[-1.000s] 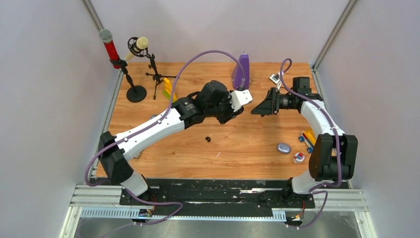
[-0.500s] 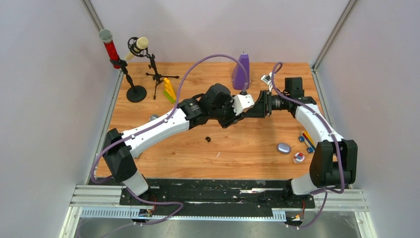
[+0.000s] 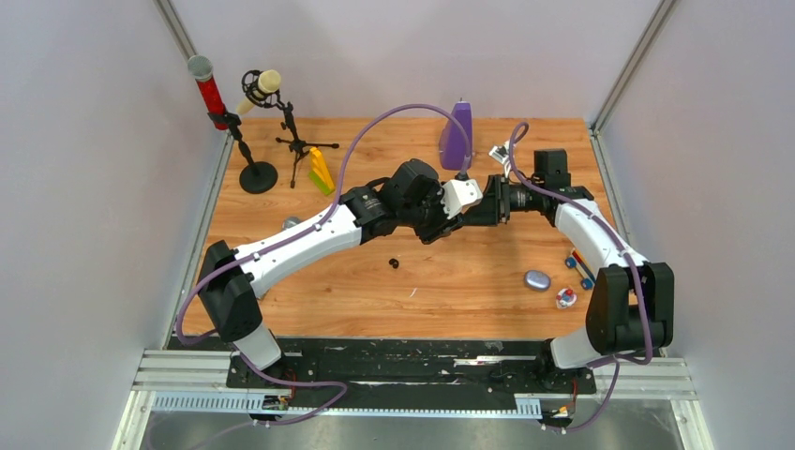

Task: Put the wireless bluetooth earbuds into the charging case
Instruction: Pick up the charging case at the center of the board.

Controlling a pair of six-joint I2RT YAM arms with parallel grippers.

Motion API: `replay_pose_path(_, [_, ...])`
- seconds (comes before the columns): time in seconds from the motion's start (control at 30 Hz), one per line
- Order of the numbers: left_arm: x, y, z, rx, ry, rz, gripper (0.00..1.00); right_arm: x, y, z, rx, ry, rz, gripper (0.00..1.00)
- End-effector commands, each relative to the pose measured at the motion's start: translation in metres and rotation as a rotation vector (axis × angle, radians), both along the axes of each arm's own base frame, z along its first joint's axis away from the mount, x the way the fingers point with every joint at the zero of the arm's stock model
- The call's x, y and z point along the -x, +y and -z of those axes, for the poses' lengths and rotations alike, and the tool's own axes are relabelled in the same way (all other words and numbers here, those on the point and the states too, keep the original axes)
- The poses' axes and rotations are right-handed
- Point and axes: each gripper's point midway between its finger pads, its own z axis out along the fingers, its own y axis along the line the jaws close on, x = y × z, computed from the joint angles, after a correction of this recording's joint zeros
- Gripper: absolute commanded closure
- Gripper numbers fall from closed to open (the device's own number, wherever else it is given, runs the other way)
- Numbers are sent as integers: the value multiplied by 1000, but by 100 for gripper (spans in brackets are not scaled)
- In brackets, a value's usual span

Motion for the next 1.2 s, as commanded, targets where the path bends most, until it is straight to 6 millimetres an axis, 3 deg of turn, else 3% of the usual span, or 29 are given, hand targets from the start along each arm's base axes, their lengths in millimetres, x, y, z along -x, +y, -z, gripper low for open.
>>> replay_pose_path(0.0, [-4, -11, -18, 58, -10, -1, 52, -2, 4, -5, -18, -45, -23, 48])
replay_pose_path(0.37, [-5, -12, -15, 55, -6, -6, 52, -2, 9, 0, -30, 7, -50, 59])
replay_pose_path(0.93, [-5, -15, -12, 49, -4, -9, 52, -7, 11, 14, -1, 40, -32, 57])
replay_pose_path(1.17, [-6, -14, -13, 49, -12, -16, 52, -5, 13, 18, 0, 56, -40, 67])
